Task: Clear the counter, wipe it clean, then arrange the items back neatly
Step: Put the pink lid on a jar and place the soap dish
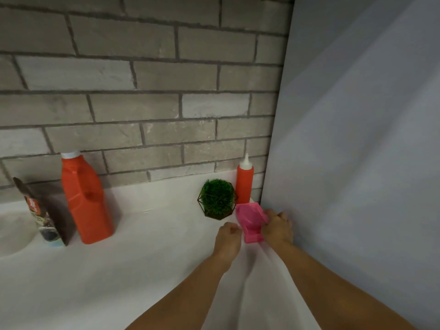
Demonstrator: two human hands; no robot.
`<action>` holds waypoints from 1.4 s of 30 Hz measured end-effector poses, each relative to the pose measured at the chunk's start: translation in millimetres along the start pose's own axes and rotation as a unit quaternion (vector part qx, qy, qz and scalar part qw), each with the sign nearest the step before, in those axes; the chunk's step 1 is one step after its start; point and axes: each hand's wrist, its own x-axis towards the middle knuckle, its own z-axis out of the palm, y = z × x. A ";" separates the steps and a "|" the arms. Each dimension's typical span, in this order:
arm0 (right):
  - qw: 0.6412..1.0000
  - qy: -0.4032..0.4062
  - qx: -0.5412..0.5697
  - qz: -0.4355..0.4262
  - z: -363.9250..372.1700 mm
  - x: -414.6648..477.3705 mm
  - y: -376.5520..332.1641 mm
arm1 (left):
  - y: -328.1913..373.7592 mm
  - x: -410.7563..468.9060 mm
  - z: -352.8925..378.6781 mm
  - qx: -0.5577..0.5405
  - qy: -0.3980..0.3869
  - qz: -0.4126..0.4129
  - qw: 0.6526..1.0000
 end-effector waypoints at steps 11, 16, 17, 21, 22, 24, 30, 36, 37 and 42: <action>0.998 -0.034 0.044 0.023 1.1 7.7 17.4 | -2.7 1.3 25.1 -0.005 -0.027 -0.031 0.999; 0.998 -0.037 0.044 0.017 -0.5 5.1 24.0 | -5.3 -5.7 24.5 -0.006 -0.019 -0.038 0.999; 0.998 -0.039 0.043 0.016 -0.5 2.9 25.0 | -5.8 -7.7 23.7 -0.003 -0.018 -0.037 0.999; 0.998 -0.033 0.049 0.005 0.7 -7.8 24.8 | -7.7 -18.0 17.5 -0.004 -0.007 -0.028 1.000; 0.998 -0.032 0.051 0.002 1.1 -11.1 24.0 | -7.9 -21.5 15.2 -0.006 -0.006 -0.027 1.000; 0.998 -0.029 0.052 -0.003 0.8 -20.0 20.6 | -9.0 -28.3 9.6 -0.009 0.000 -0.025 1.000; 0.998 -0.023 0.053 -0.036 -6.3 -46.4 3.6 | -11.6 -44.7 -13.1 -0.045 0.023 -0.013 0.999; 0.996 -0.017 0.058 -0.071 -11.5 -81.4 -25.7 | -12.5 -66.3 -46.4 -0.095 0.025 -0.020 0.995; 0.995 -0.019 0.060 -0.074 -10.9 -88.7 -31.6 | -13.8 -70.8 -54.1 -0.097 0.024 -0.020 0.995; 0.992 -0.027 0.074 -0.094 -1.3 -130.0 -68.3 | -22.5 -98.6 -101.8 -0.117 0.025 -0.008 0.993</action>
